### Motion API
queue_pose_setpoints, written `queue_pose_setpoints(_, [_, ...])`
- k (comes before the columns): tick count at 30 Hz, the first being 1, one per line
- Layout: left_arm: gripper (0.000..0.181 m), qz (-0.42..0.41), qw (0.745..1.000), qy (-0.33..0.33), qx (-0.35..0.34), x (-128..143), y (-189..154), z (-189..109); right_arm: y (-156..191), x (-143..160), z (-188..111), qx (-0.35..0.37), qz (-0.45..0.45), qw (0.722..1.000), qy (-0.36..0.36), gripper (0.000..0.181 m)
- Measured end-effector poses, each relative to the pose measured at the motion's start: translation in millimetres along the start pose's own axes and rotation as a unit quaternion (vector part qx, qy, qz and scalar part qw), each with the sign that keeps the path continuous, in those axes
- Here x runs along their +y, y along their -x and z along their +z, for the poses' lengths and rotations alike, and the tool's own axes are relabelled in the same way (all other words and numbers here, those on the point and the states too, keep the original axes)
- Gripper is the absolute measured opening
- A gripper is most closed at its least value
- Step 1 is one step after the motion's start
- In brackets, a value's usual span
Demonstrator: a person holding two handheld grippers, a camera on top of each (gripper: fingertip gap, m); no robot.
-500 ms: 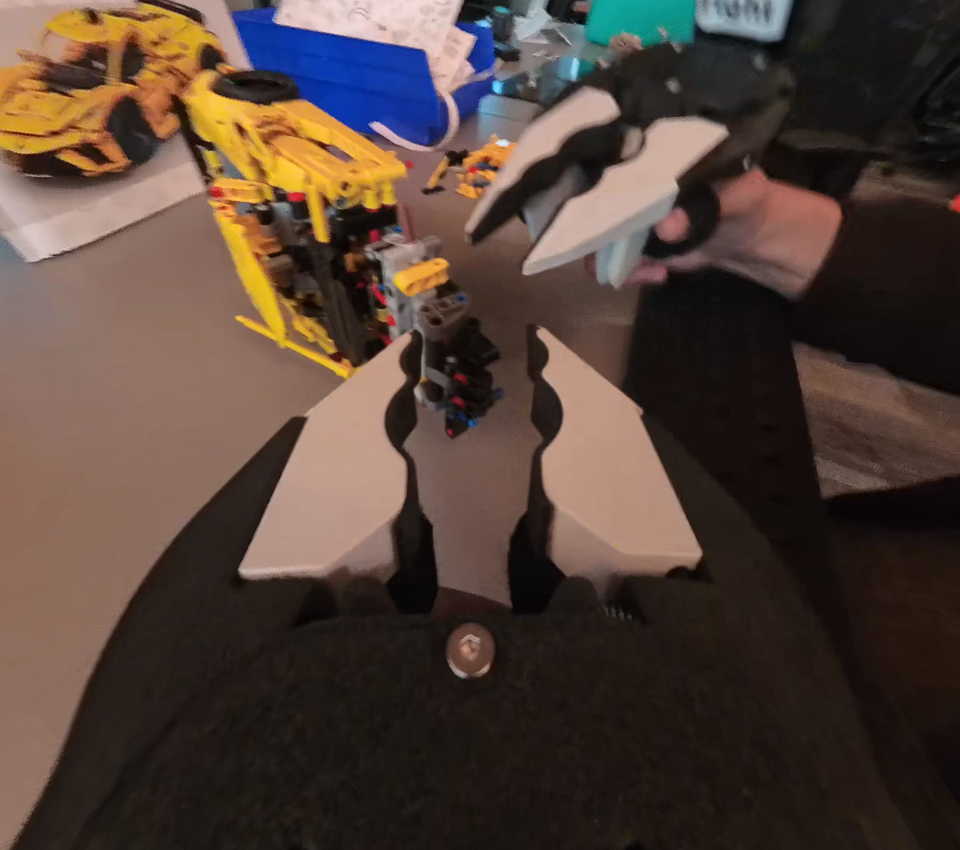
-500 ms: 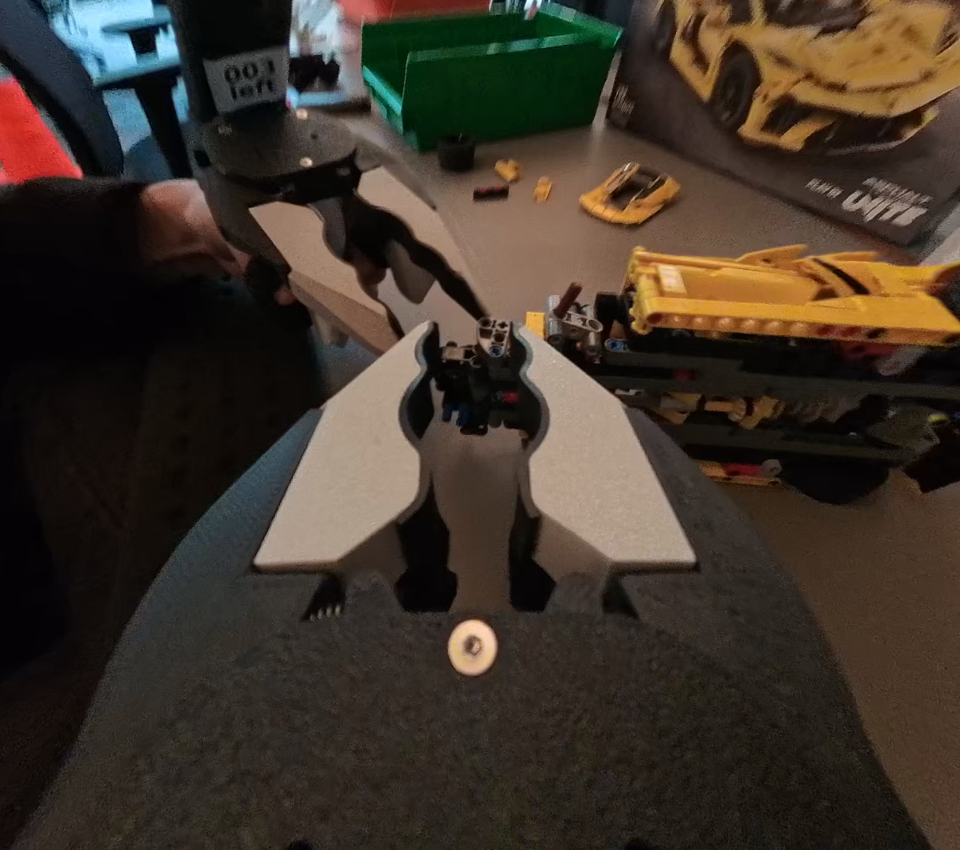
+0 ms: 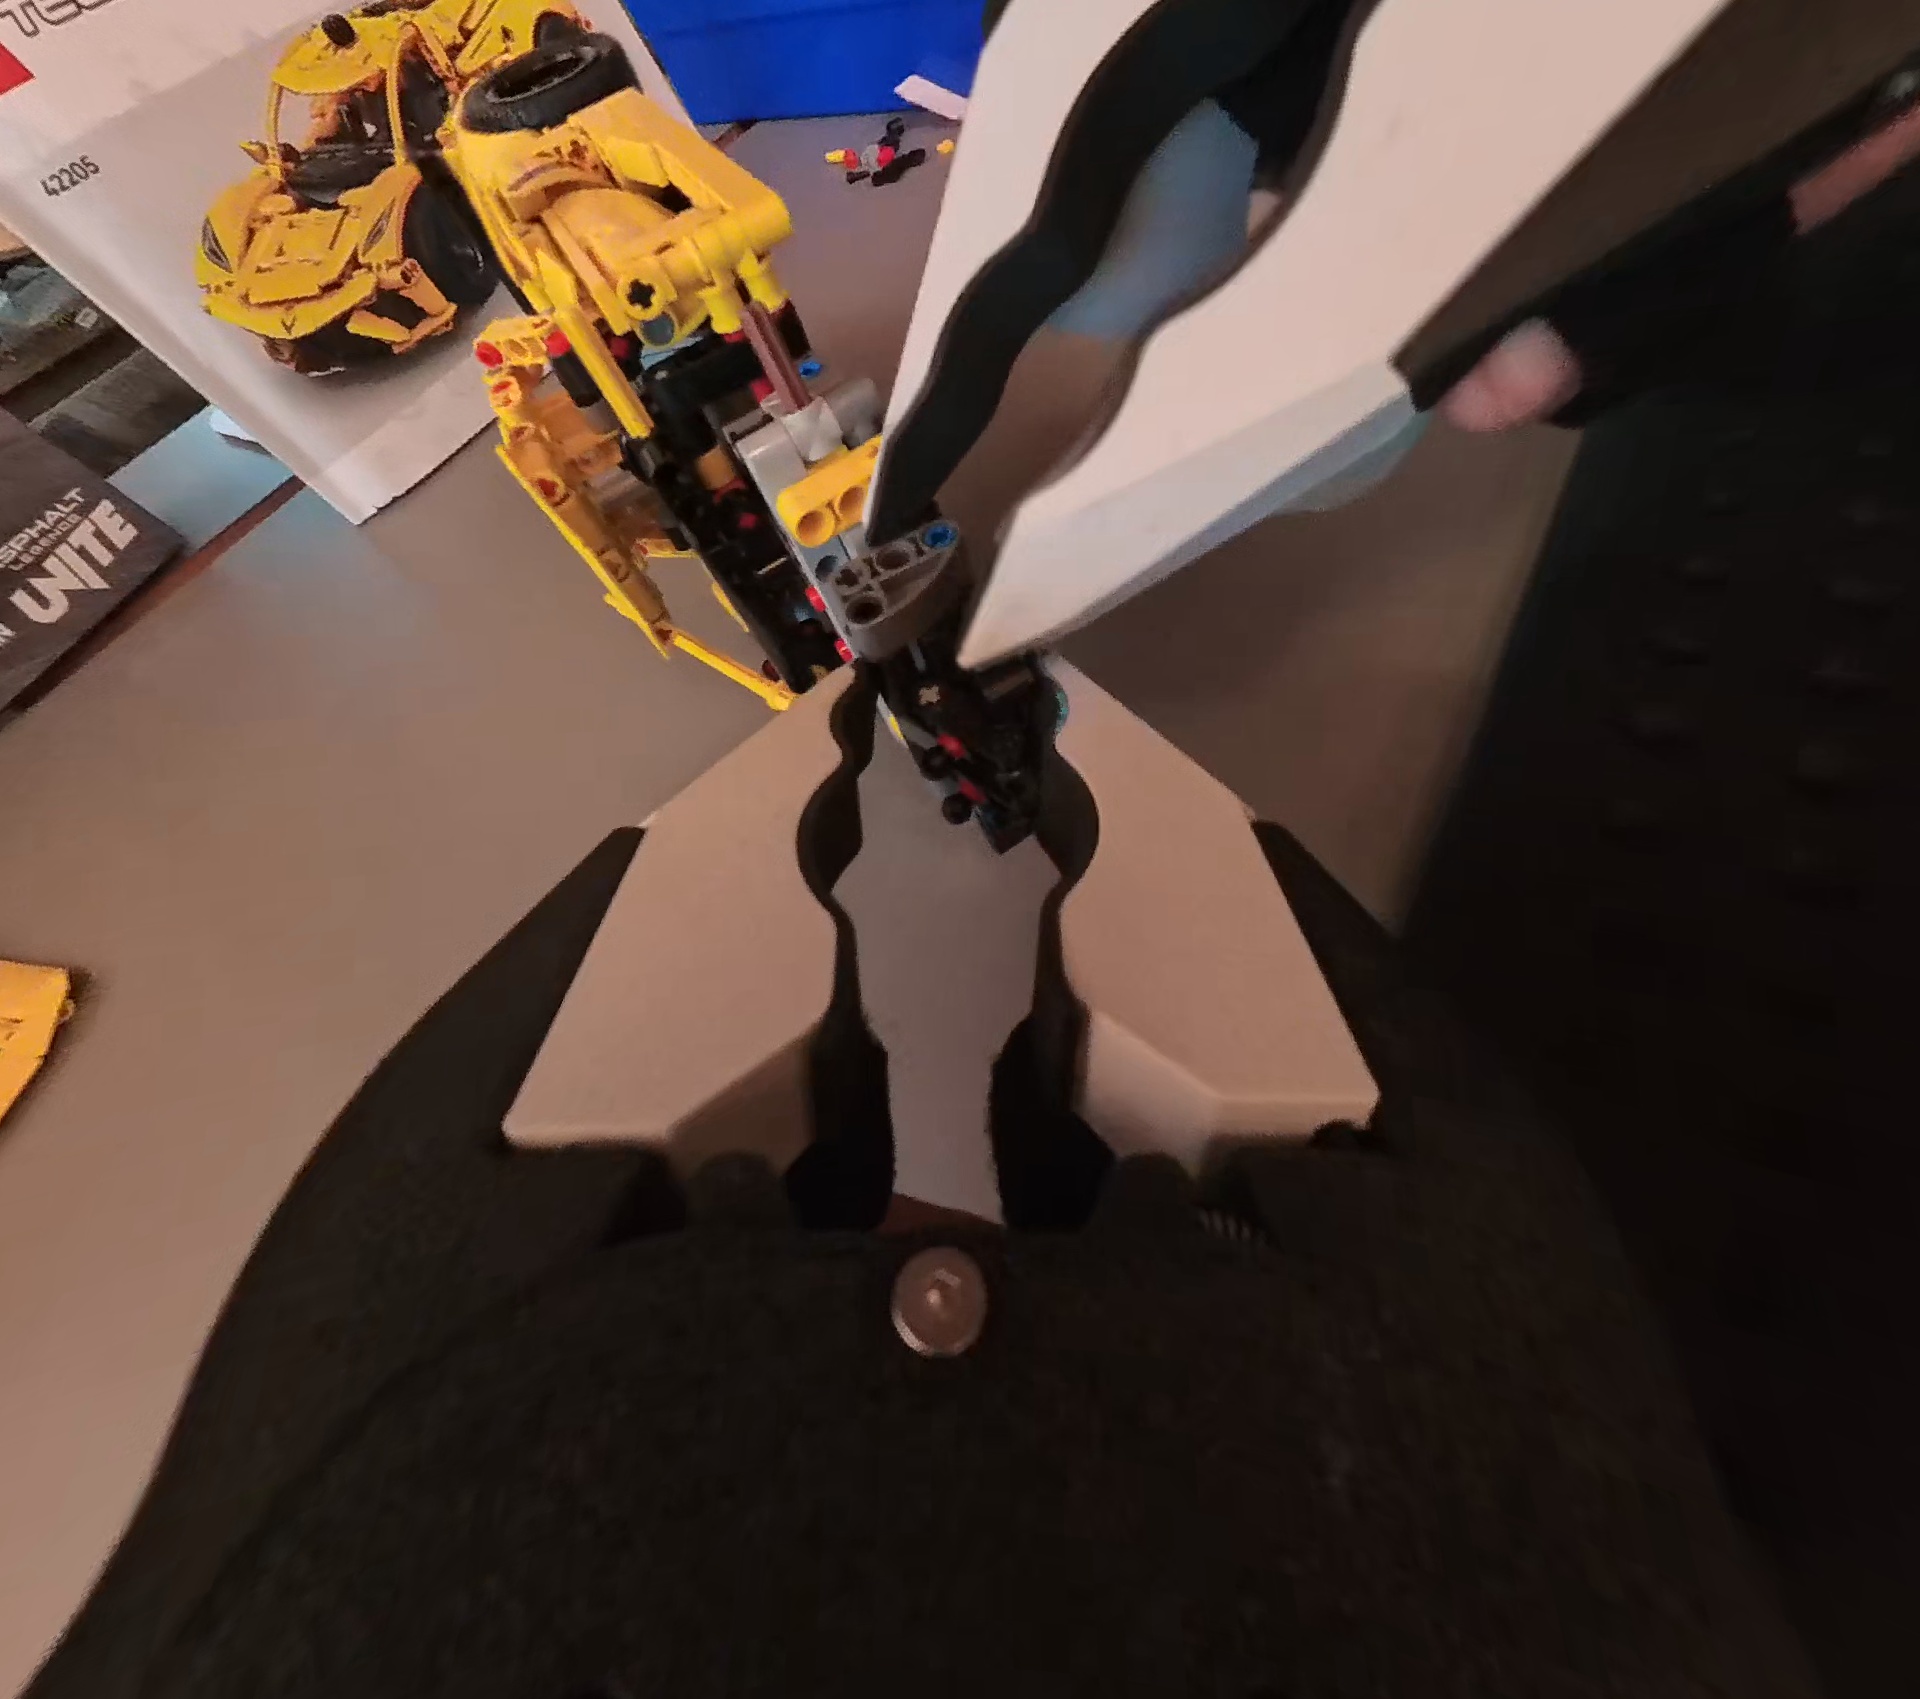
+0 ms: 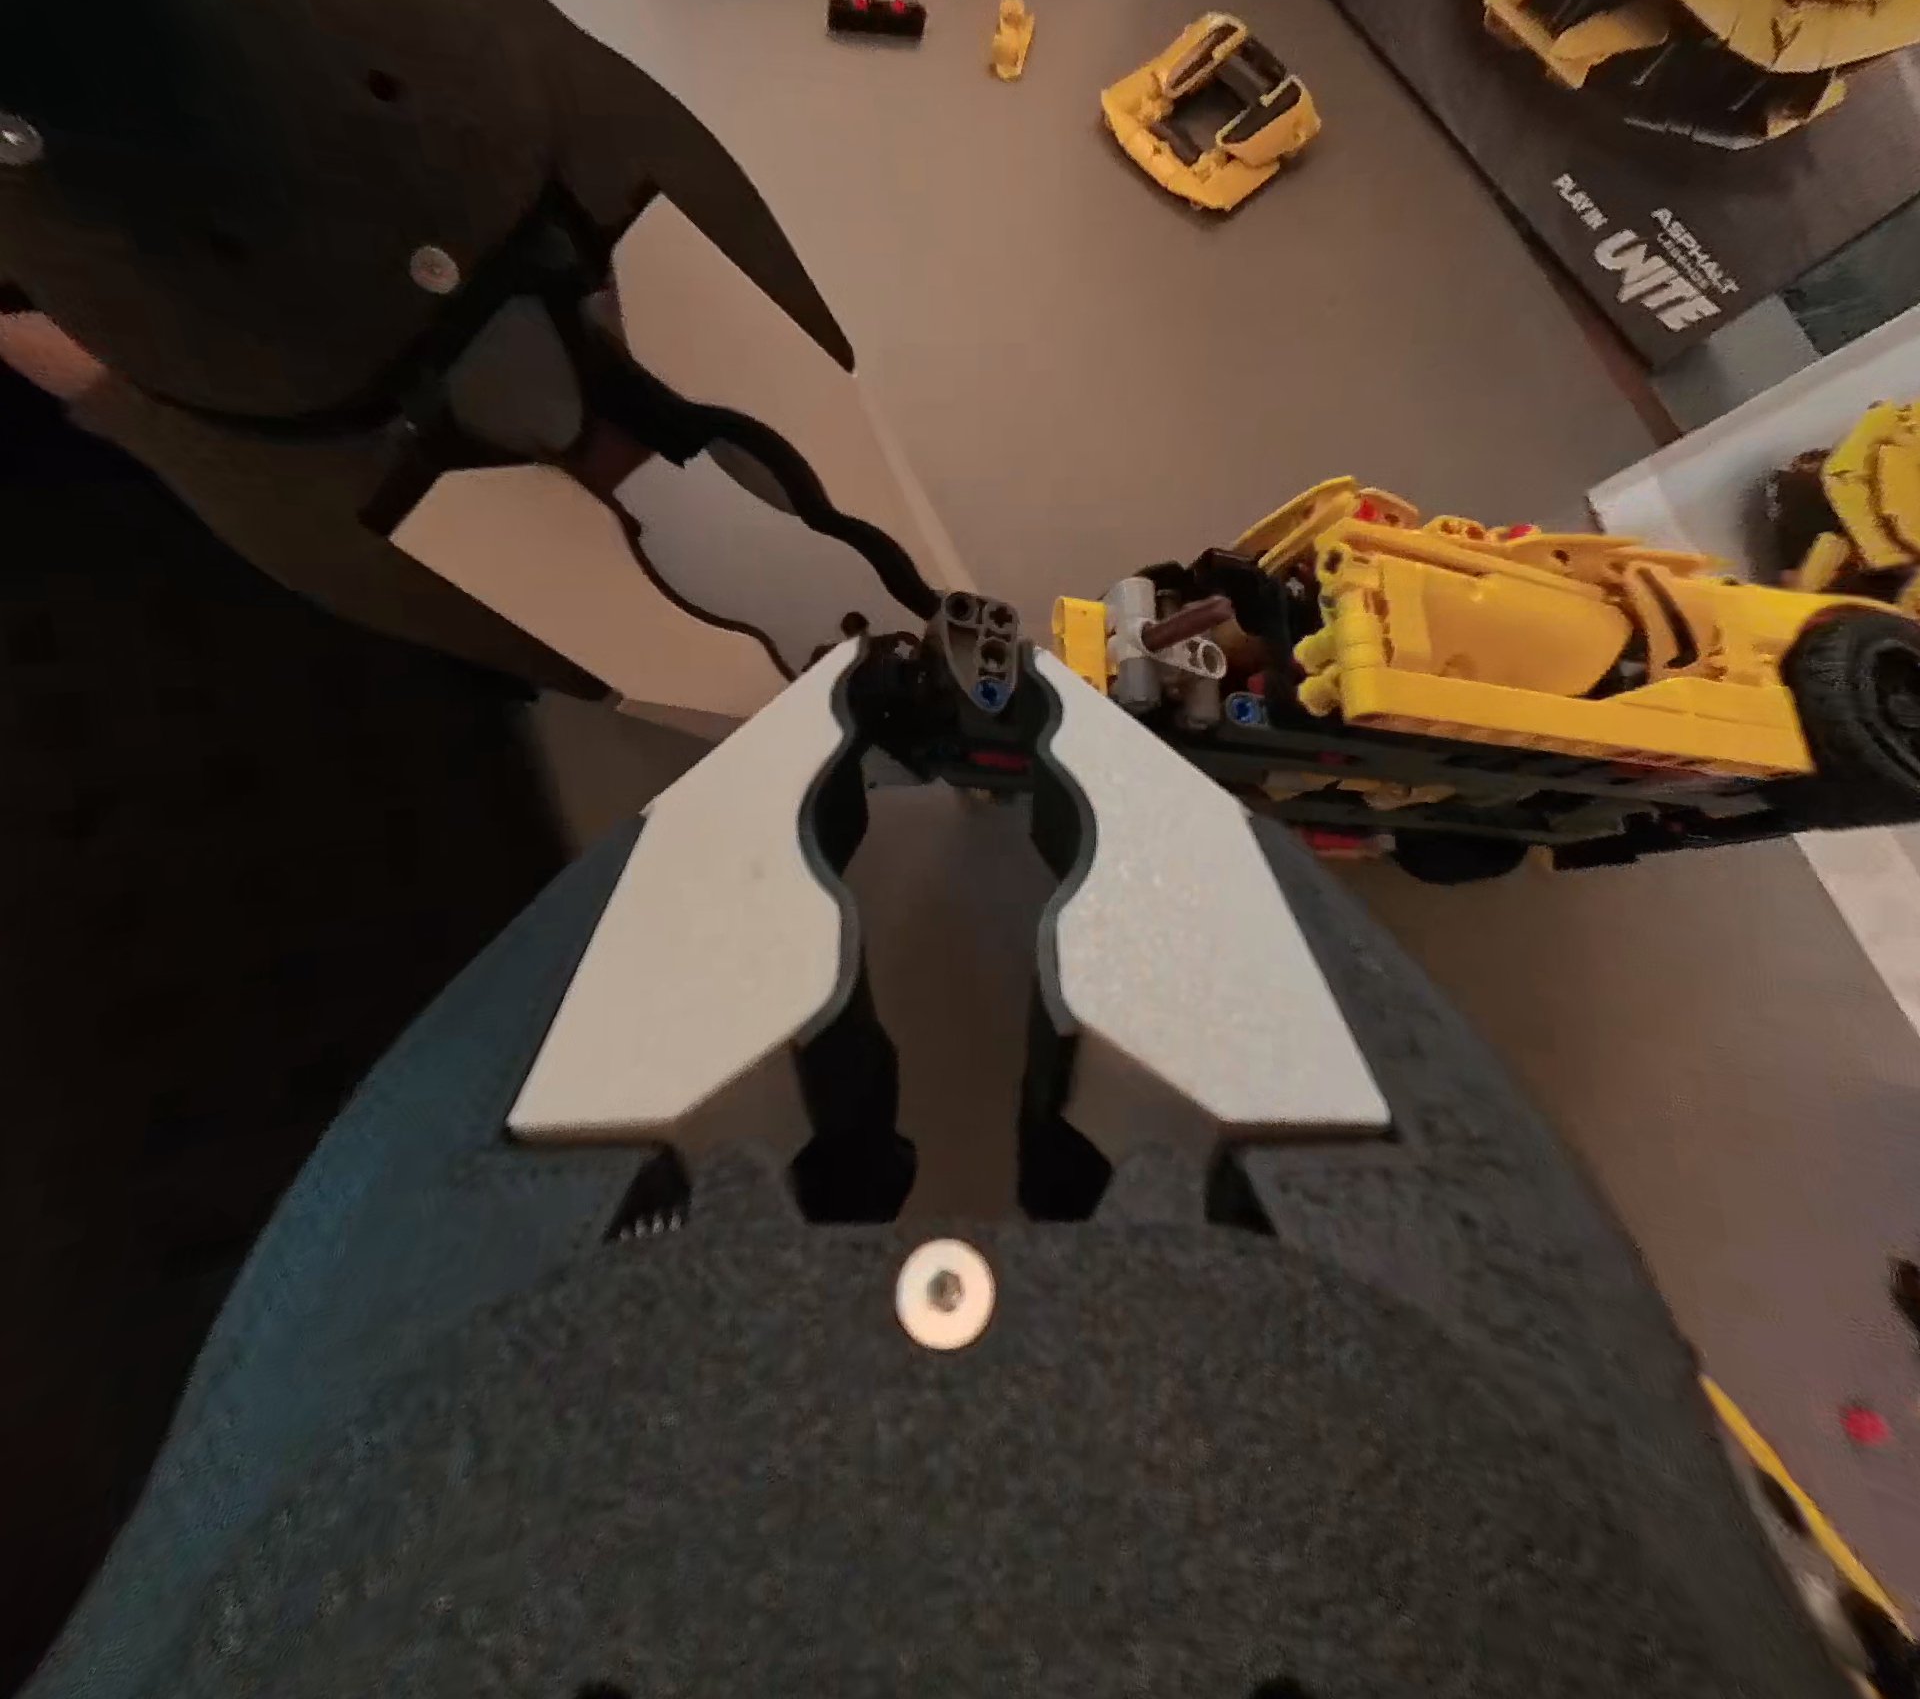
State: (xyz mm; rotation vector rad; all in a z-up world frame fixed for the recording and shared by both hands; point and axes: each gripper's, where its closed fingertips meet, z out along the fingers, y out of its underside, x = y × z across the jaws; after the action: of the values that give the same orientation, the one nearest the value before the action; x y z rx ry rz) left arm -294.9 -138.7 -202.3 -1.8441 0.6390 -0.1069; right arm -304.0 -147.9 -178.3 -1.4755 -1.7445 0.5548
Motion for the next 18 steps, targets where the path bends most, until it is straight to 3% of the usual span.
queue_pose_setpoints(3, [0.028, 0.001, 1.000, 0.001, -0.002, 0.0, -0.2, 0.0, -3.3, 0.1, 1.8, 0.046, 0.002, 0.999, 0.028, 0.021])
queue_pose_setpoints(6, [0.027, -0.003, 1.000, 0.003, -0.007, 0.7, 1.0, -0.9, -0.3, -2.0, 7.5, 0.047, 0.052, 0.997, 0.034, 0.025])
queue_pose_setpoints(9, [0.027, 0.002, 1.000, 0.004, -0.010, 0.7, 0.5, -0.9, -4.7, -1.0, 7.0, 0.054, 0.094, 0.993, 0.039, 0.016])
queue_pose_setpoints(12, [0.027, 0.015, 1.000, 0.006, -0.015, 0.5, -0.2, -0.7, -4.7, 0.8, 6.7, 0.064, 0.073, 0.994, 0.048, 0.016])
queue_pose_setpoints(18, [0.027, -0.010, 1.000, -0.004, 0.002, 1.4, 0.0, -0.9, -5.7, -0.9, 6.7, 0.070, 0.072, 0.995, -0.010, 0.015])
